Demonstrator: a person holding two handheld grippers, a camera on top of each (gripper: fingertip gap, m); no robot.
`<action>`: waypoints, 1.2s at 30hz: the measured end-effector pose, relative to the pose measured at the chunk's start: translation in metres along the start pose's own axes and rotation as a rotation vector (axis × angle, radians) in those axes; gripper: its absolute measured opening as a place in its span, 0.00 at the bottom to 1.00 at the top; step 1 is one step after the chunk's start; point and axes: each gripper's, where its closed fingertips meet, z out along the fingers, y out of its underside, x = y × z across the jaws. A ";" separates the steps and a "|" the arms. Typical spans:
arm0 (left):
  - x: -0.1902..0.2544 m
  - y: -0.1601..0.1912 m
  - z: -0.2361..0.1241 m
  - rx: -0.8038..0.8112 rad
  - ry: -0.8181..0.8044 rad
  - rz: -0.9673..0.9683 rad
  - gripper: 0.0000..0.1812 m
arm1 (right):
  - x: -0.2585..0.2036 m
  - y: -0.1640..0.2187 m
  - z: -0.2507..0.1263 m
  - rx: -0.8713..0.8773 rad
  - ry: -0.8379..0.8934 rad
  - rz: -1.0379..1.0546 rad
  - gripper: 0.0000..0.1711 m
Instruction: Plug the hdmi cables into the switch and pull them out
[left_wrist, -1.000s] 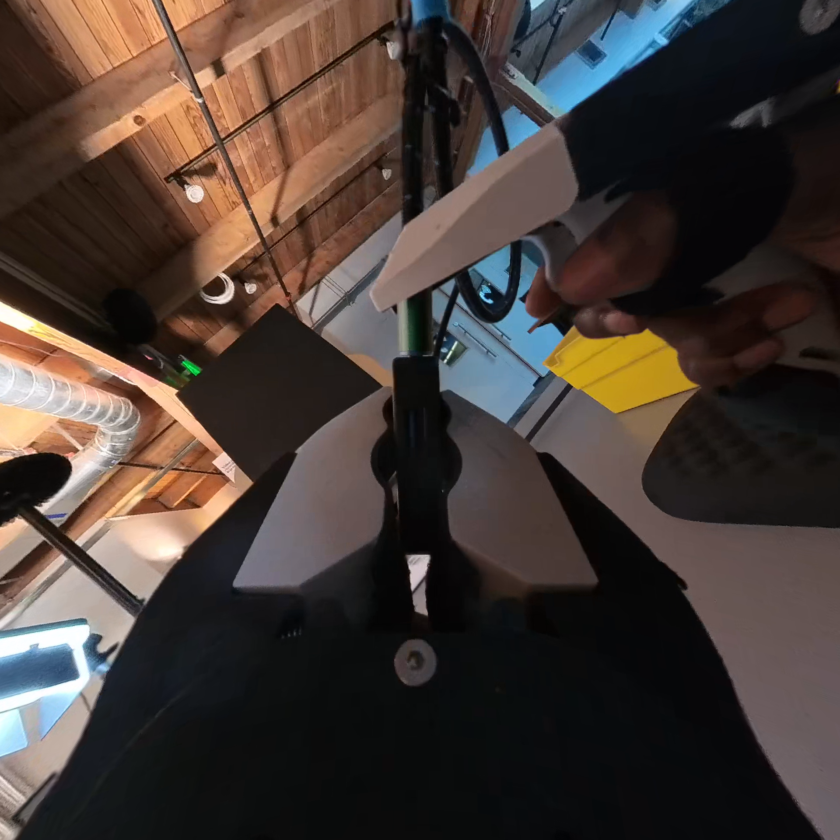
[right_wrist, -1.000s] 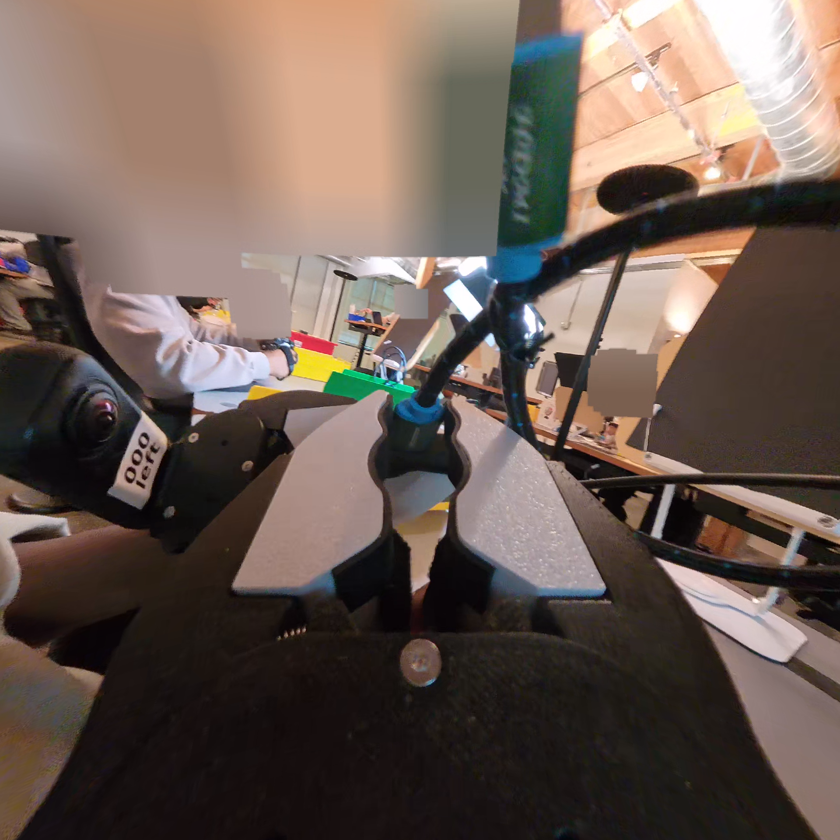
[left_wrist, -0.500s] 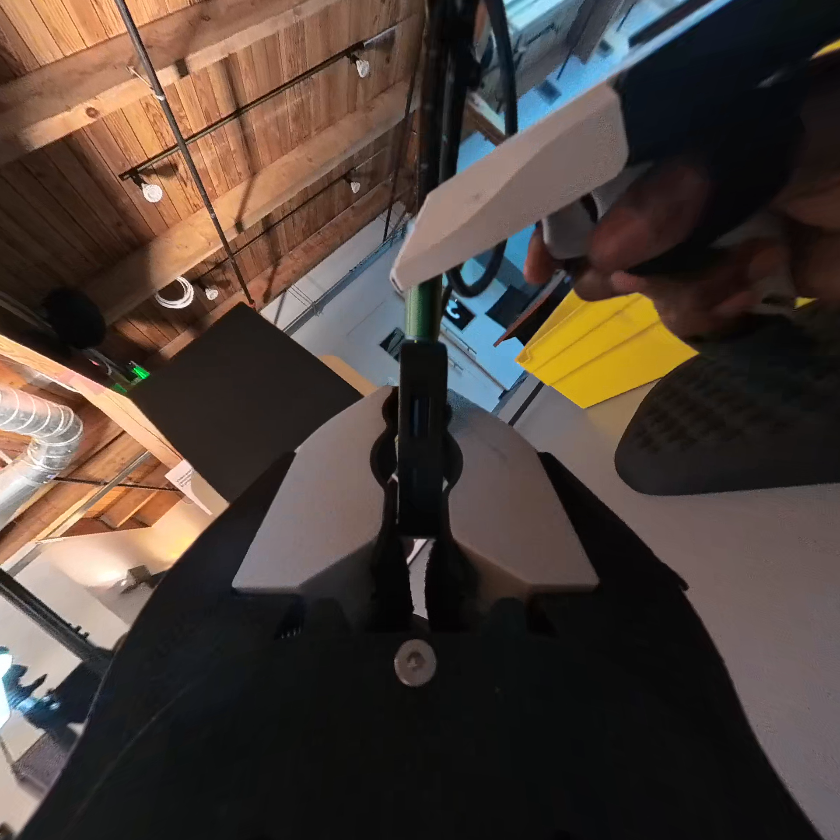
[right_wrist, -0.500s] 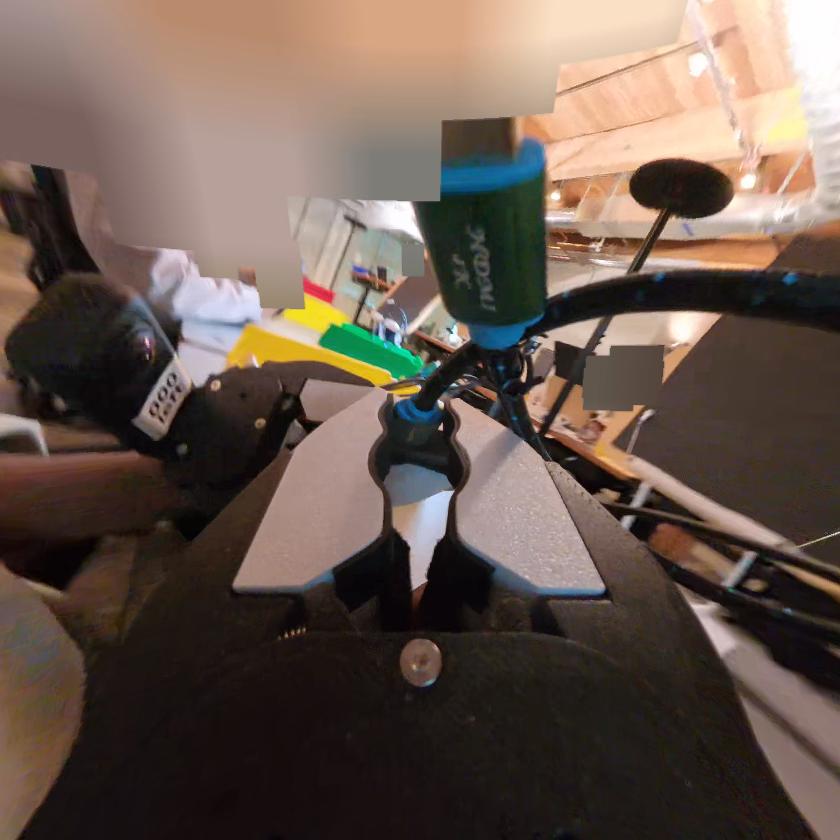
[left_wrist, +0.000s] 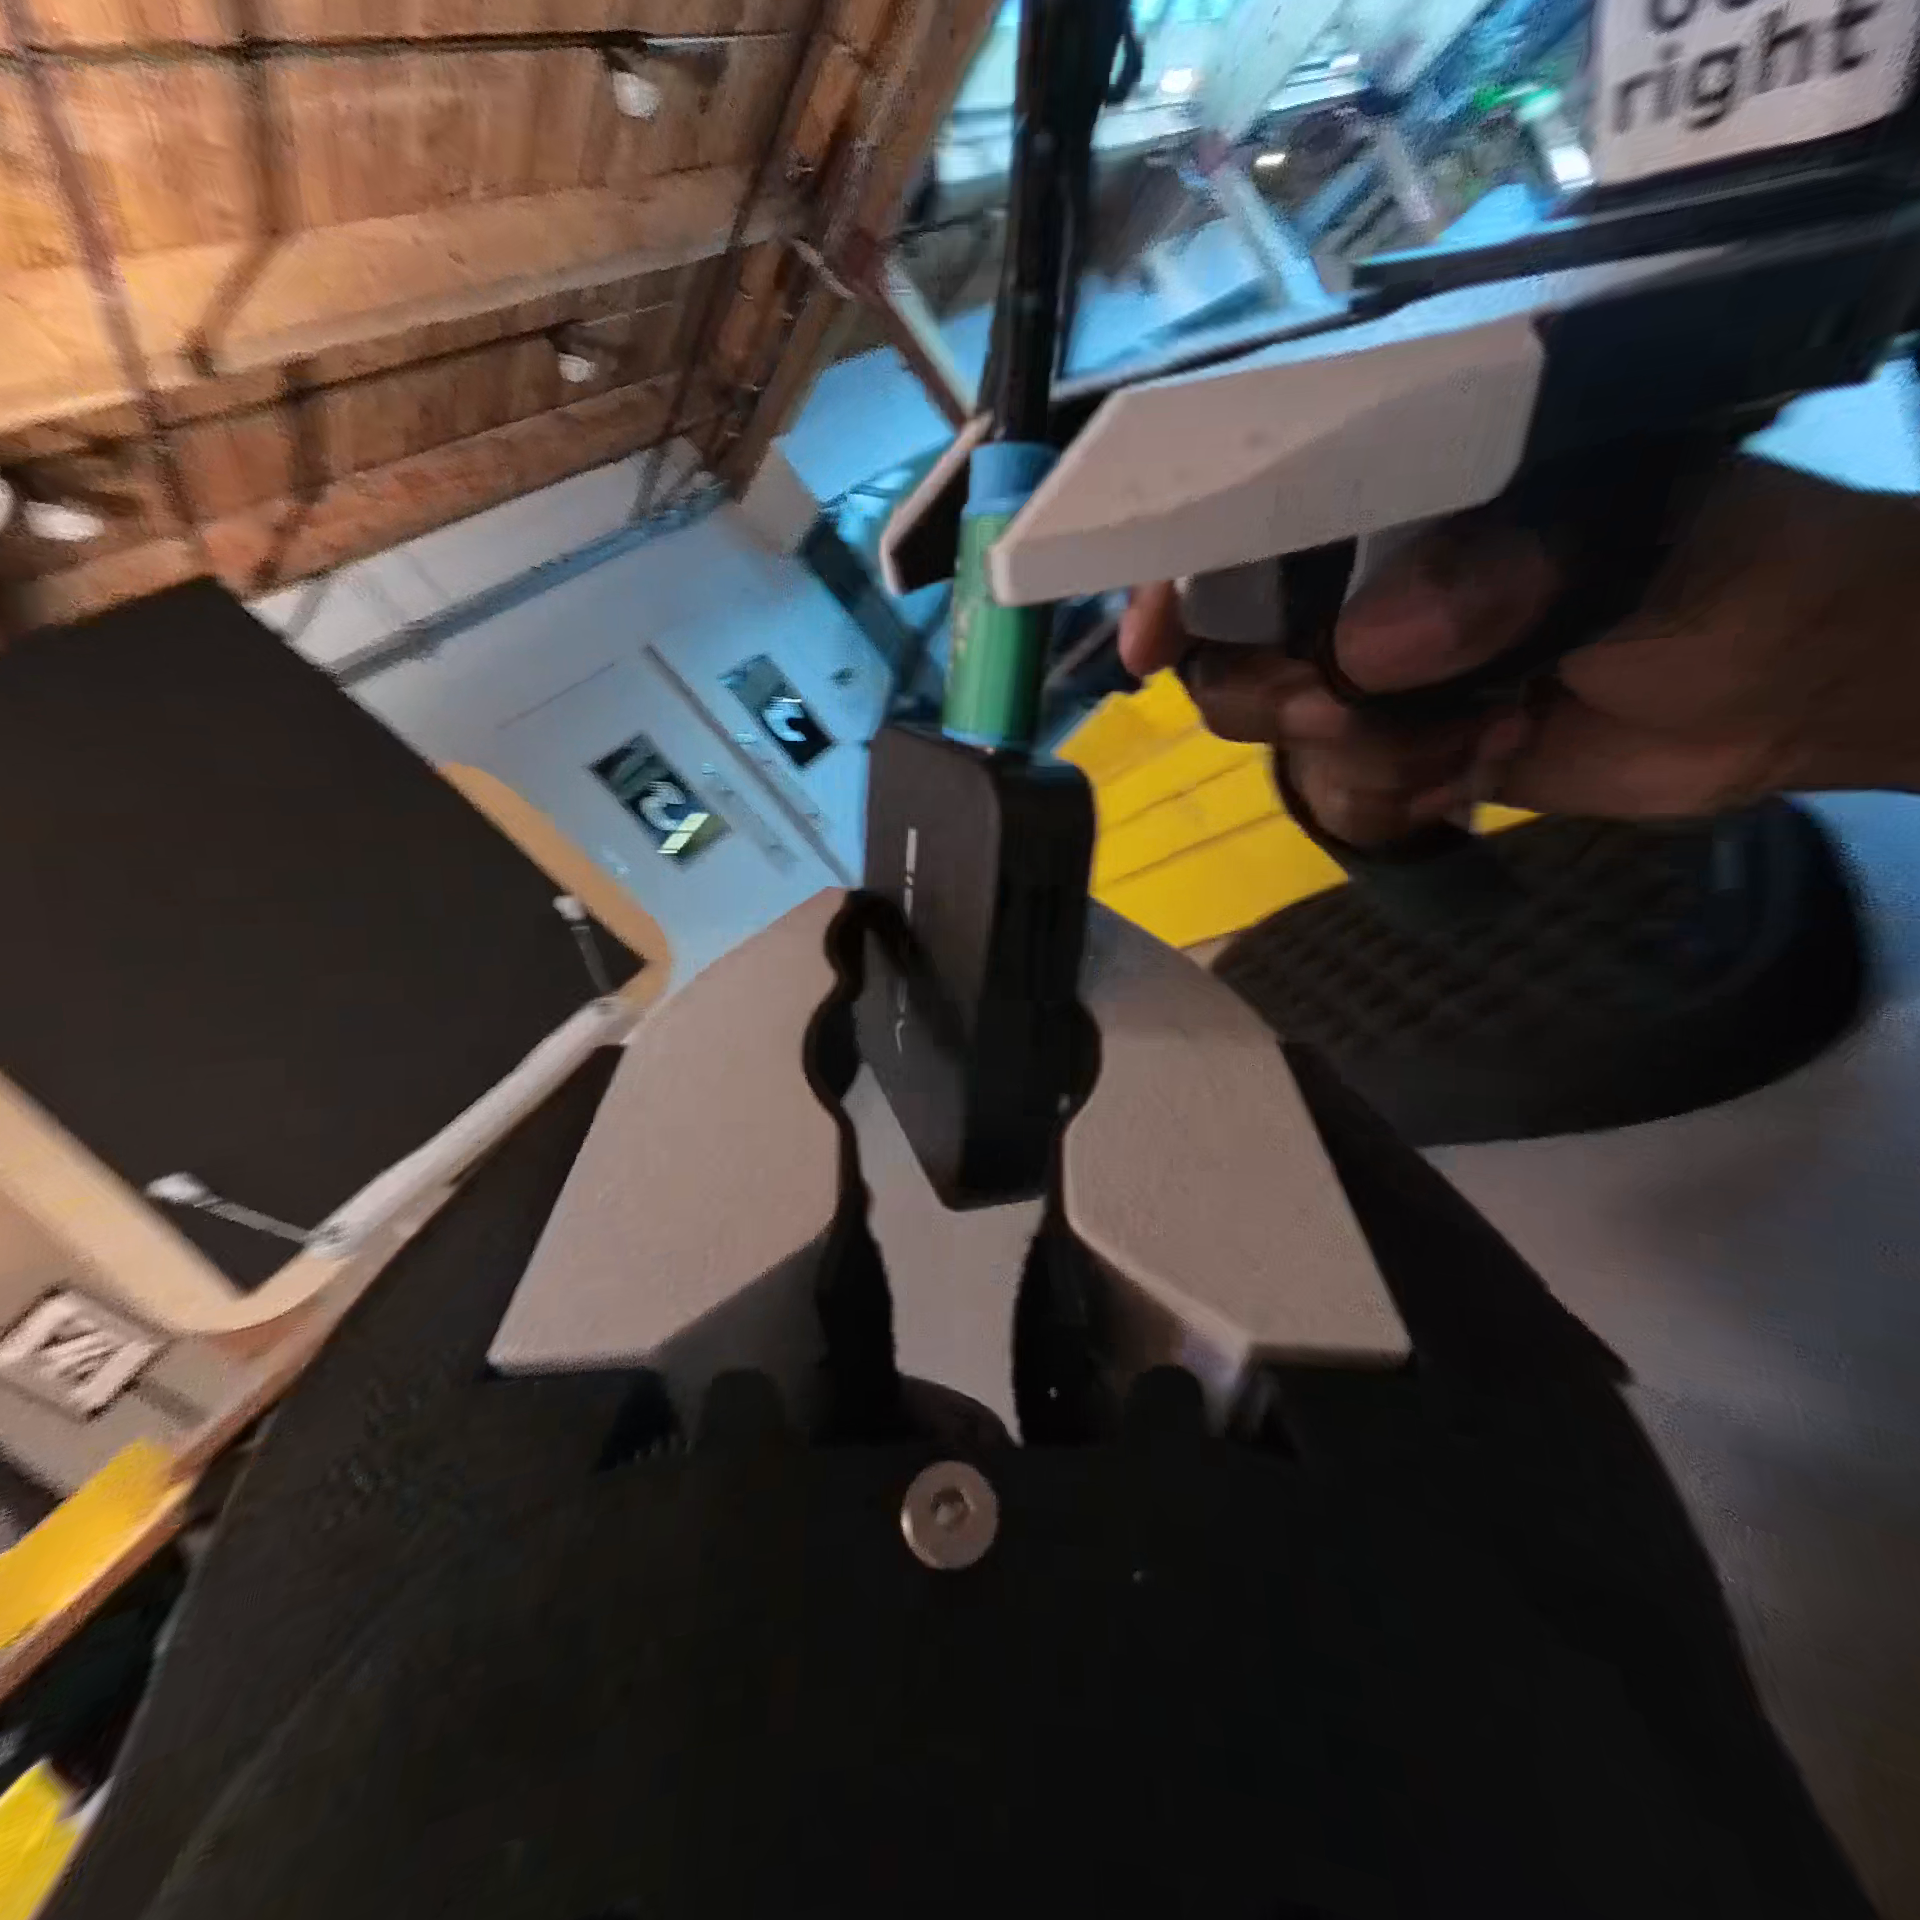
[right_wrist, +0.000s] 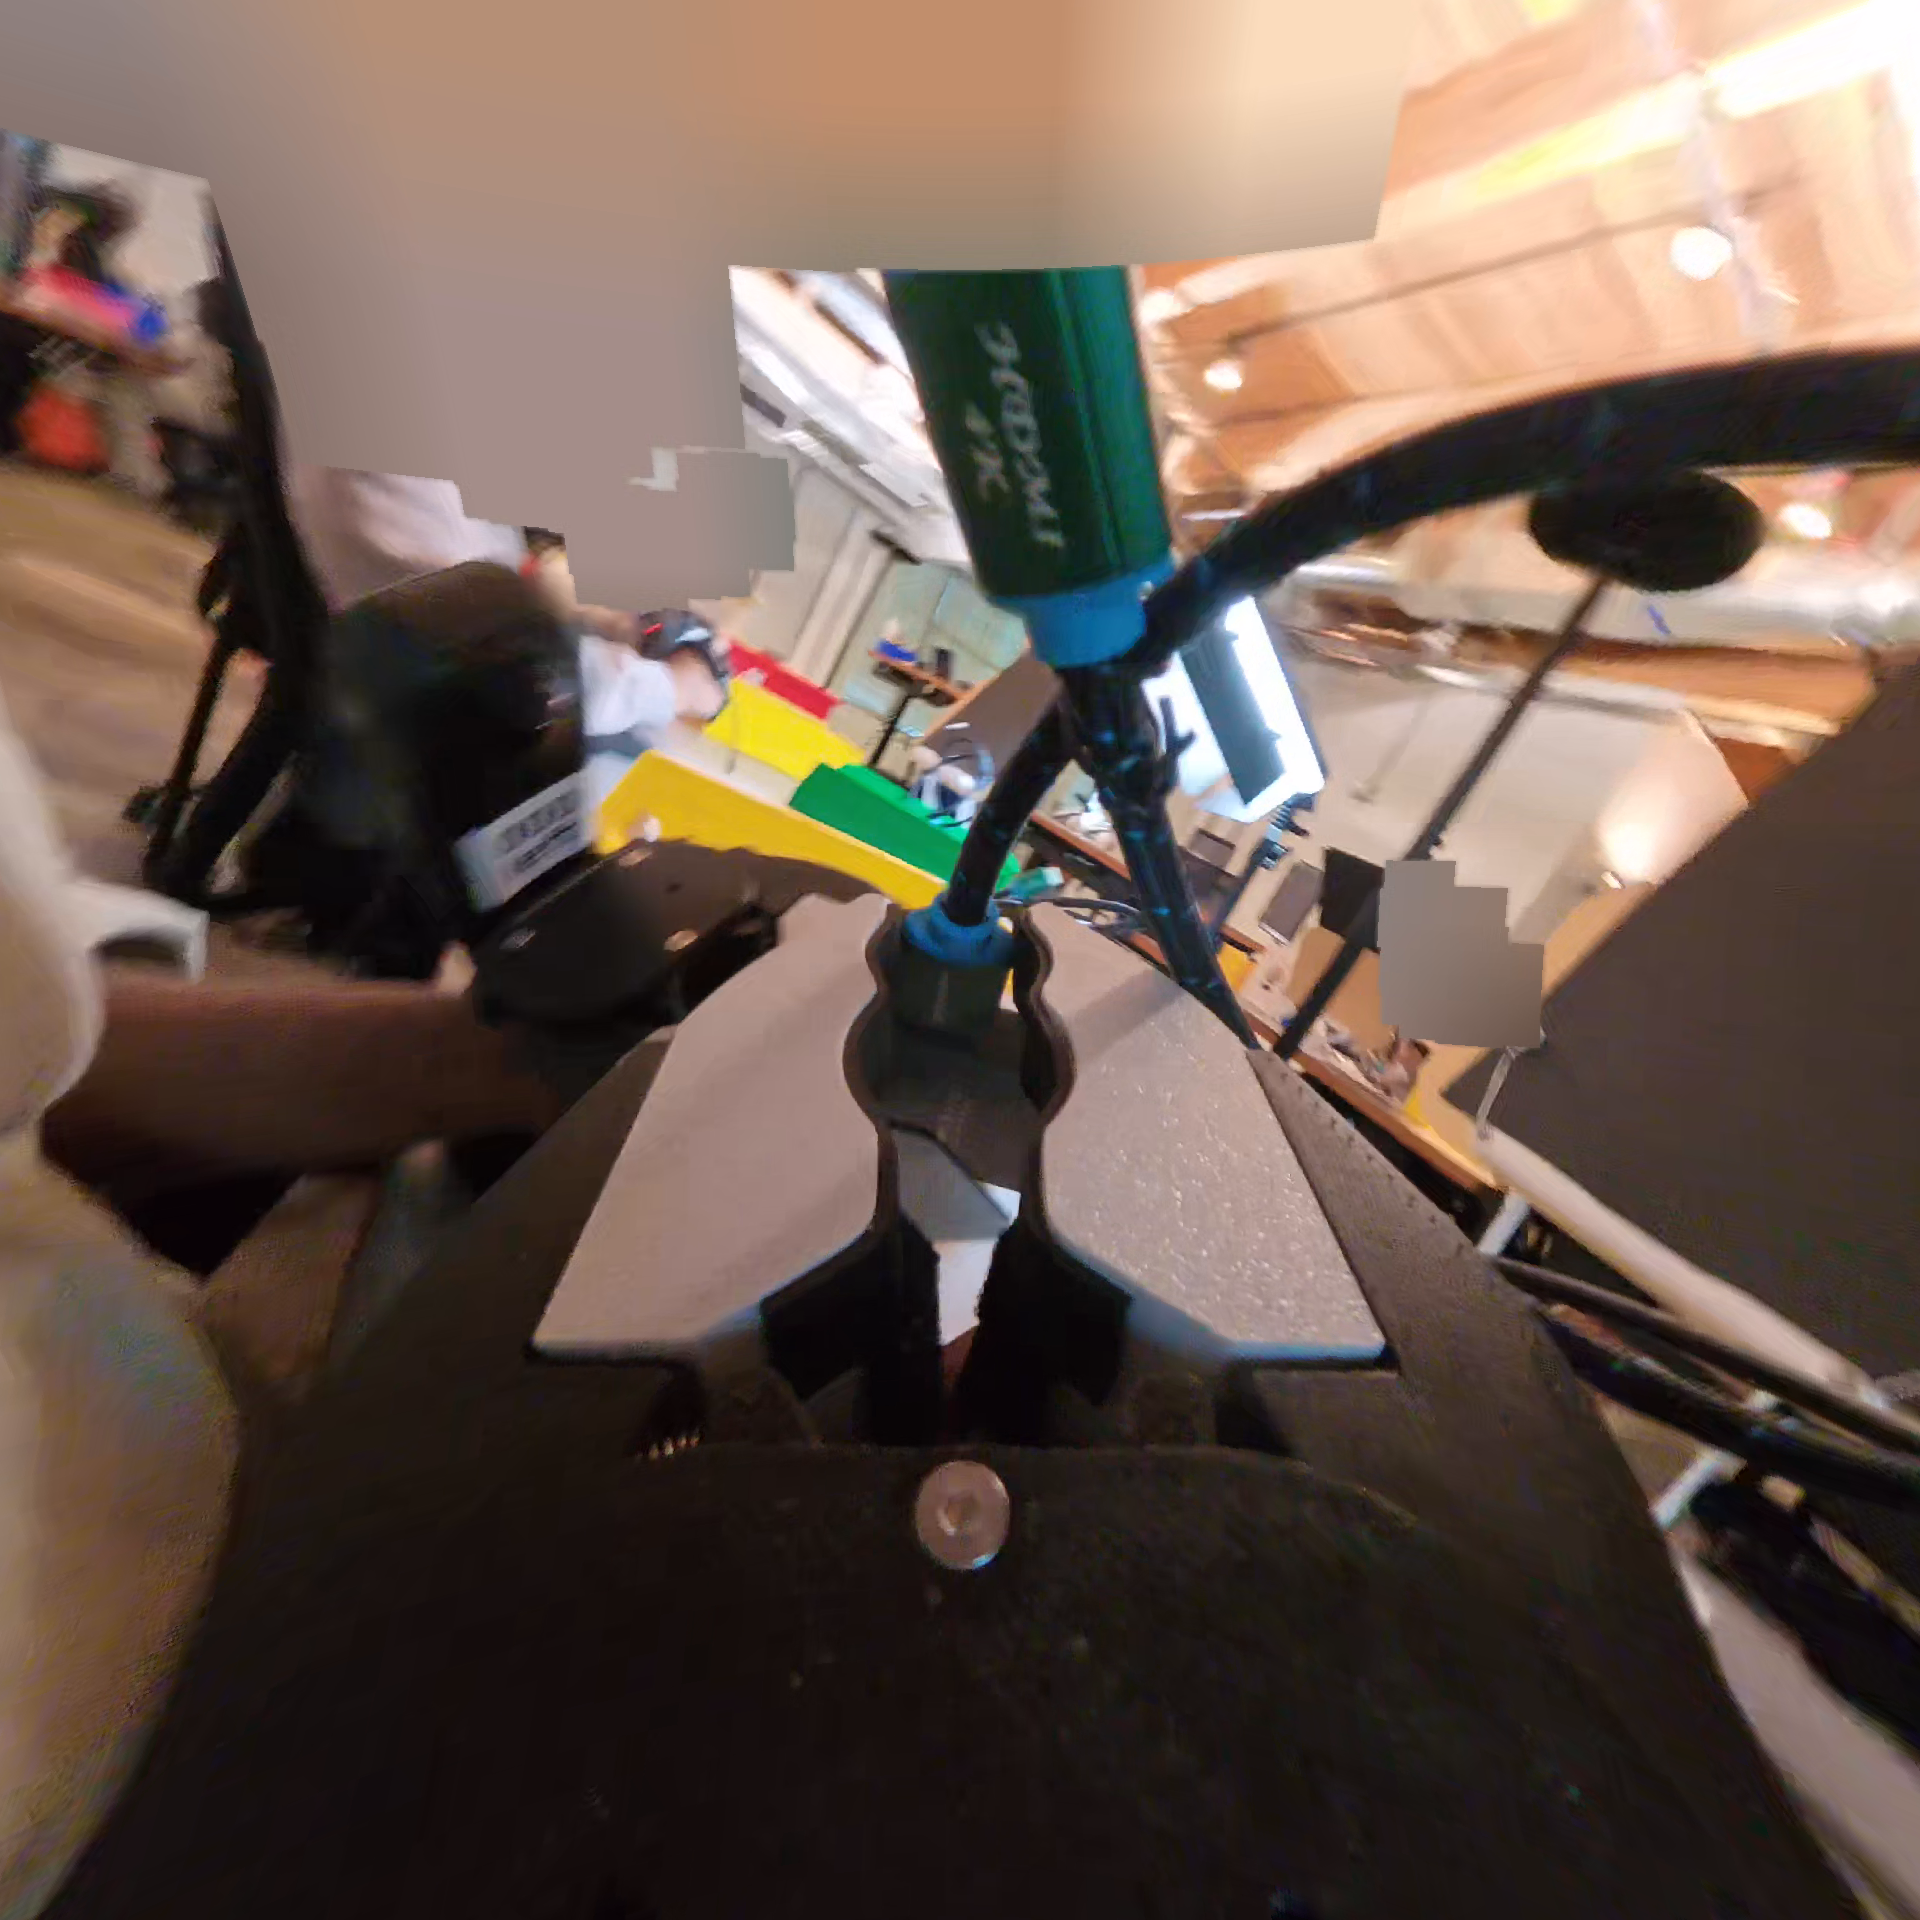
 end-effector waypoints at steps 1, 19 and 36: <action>0.007 -0.001 -0.001 -0.009 0.074 -0.027 0.26 | -0.009 -0.002 -0.002 -0.013 -0.063 -0.060 0.12; 0.077 0.004 -0.019 0.026 0.520 -0.051 0.43 | -0.061 0.023 -0.025 -0.108 -0.509 -0.022 0.12; 0.062 0.046 -0.016 -0.258 0.512 -0.161 0.42 | -0.033 0.052 -0.022 -0.229 -0.350 -0.015 0.11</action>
